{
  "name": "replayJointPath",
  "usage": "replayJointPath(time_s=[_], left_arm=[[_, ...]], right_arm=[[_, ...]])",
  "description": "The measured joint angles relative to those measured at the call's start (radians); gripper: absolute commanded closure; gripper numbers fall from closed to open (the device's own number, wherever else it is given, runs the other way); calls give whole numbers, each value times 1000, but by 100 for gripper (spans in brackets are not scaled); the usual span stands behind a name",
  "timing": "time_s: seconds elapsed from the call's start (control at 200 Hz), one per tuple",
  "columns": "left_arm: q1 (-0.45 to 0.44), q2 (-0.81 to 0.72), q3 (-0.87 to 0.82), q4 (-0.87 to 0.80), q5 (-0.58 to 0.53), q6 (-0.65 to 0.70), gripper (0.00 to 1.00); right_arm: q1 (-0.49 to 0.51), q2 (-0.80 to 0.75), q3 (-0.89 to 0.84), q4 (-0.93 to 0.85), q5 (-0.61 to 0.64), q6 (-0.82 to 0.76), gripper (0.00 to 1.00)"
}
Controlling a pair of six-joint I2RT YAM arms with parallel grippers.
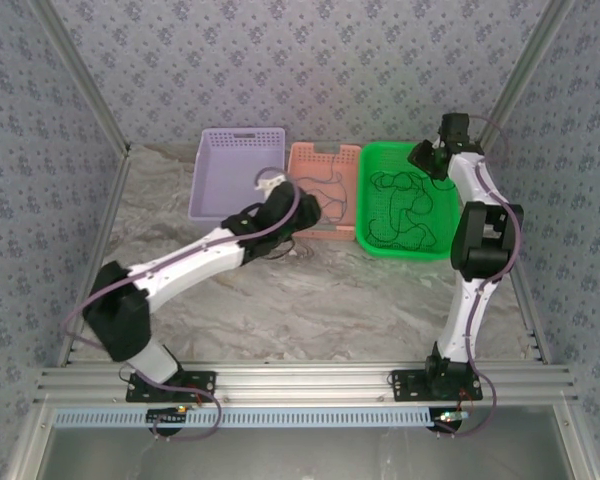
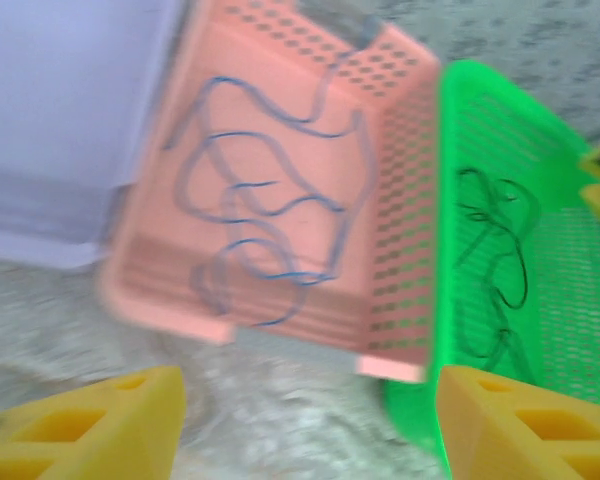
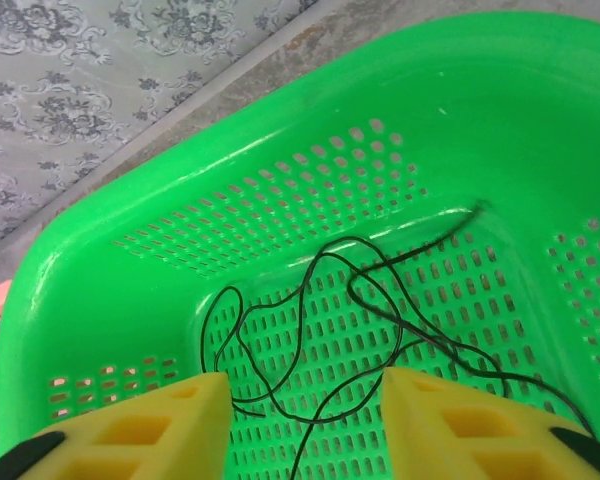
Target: Untangle the cables
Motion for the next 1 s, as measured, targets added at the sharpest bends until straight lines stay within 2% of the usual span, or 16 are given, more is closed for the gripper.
replayJointPath(time_s=[0.11, 0.19, 0.295, 0.4, 0.495, 0.68, 0.864, 0.999], left_arm=[[68, -137, -129, -83, 1, -16, 35], [132, -234, -204, -153, 6, -23, 38], [239, -341, -288, -235, 28, -13, 44], [346, -382, -359, -284, 70, 3, 45], [430, -394, -441, -288, 127, 18, 44], [566, -366, -523, -258, 268, 87, 44], [597, -216, -501, -175, 351, 184, 50], [597, -161, -499, -127, 391, 225, 53]], right_arm=[[13, -25, -3, -22, 24, -1, 50], [26, -80, -32, -21, 40, -2, 54], [55, -217, -122, -5, 63, -9, 56], [115, -412, -267, 32, 91, -13, 56], [214, -590, -400, 59, 121, -18, 56], [494, -841, -662, 101, 148, -19, 54], [737, -885, -819, 86, 185, -5, 54], [832, -884, -853, 84, 207, 19, 54]])
